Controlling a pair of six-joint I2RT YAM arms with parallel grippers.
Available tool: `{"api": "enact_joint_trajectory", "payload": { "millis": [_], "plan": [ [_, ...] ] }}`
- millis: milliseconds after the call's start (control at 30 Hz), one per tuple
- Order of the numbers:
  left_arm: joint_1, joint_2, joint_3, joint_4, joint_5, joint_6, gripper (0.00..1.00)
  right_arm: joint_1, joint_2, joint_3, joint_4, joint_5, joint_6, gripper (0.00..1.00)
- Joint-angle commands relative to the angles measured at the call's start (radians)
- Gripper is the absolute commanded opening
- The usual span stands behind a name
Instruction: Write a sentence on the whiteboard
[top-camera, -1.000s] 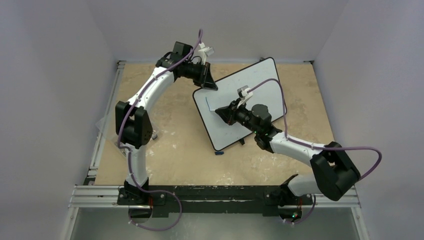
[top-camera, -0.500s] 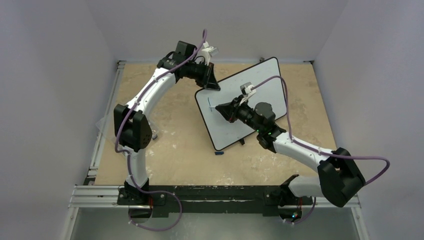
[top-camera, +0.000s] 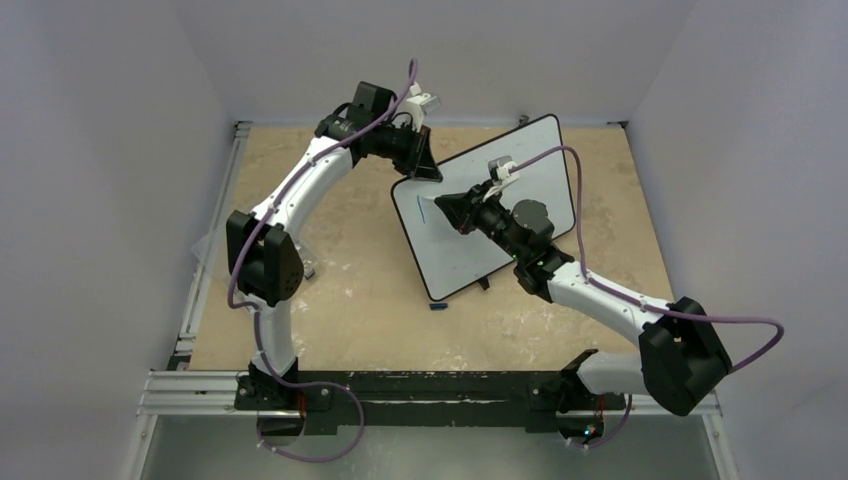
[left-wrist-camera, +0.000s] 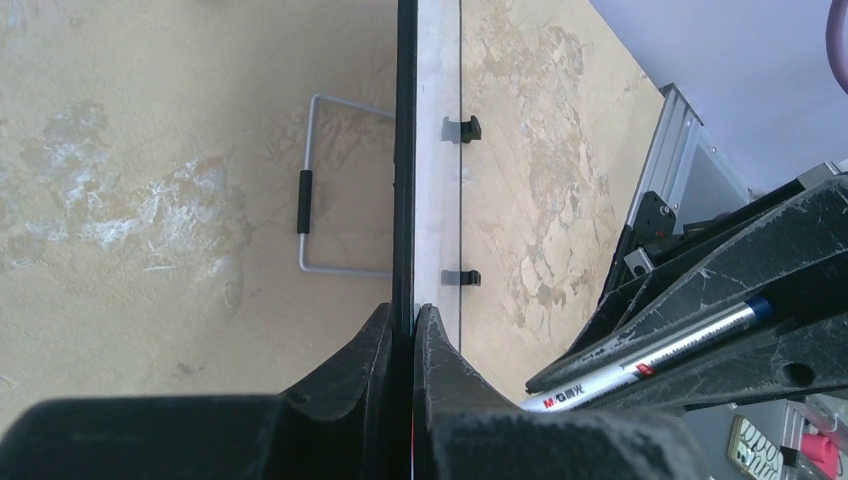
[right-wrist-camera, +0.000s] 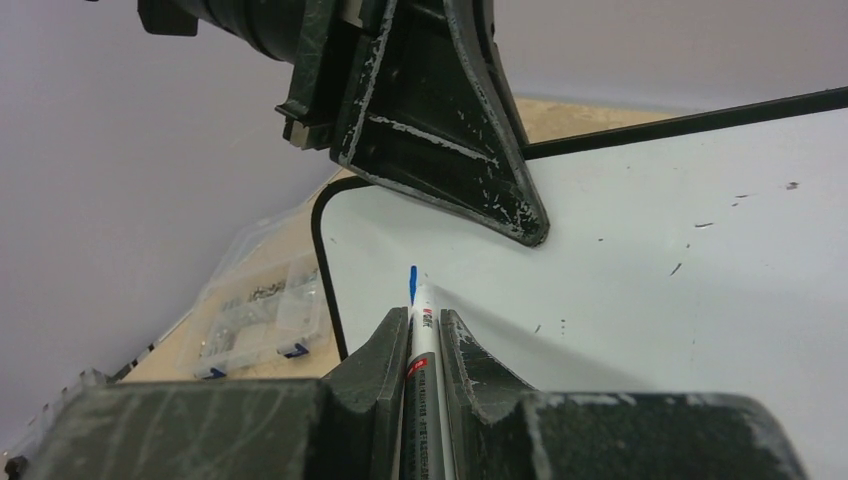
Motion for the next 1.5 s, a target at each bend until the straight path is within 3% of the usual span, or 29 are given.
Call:
{"api": "enact_joint_trajectory", "payload": {
  "millis": [0, 367, 1033, 1467],
  "plan": [
    [-0.014, -0.036, -0.004, -0.017, -0.124, 0.126, 0.00, 0.000, -0.029, 0.039, 0.027, 0.082, -0.006, 0.00],
    [-0.017, -0.045, -0.003, -0.021, -0.131, 0.128, 0.00, 0.001, 0.006, 0.048, 0.000, 0.094, -0.023, 0.00],
    [-0.020, -0.040, 0.003, -0.021, -0.139, 0.131, 0.00, 0.001, 0.065, 0.007, -0.030, -0.032, -0.006, 0.00],
    [-0.021, -0.049, 0.002, -0.023, -0.139, 0.132, 0.00, 0.000, 0.017, -0.012, -0.074, 0.035, -0.007, 0.00]
  ]
}}
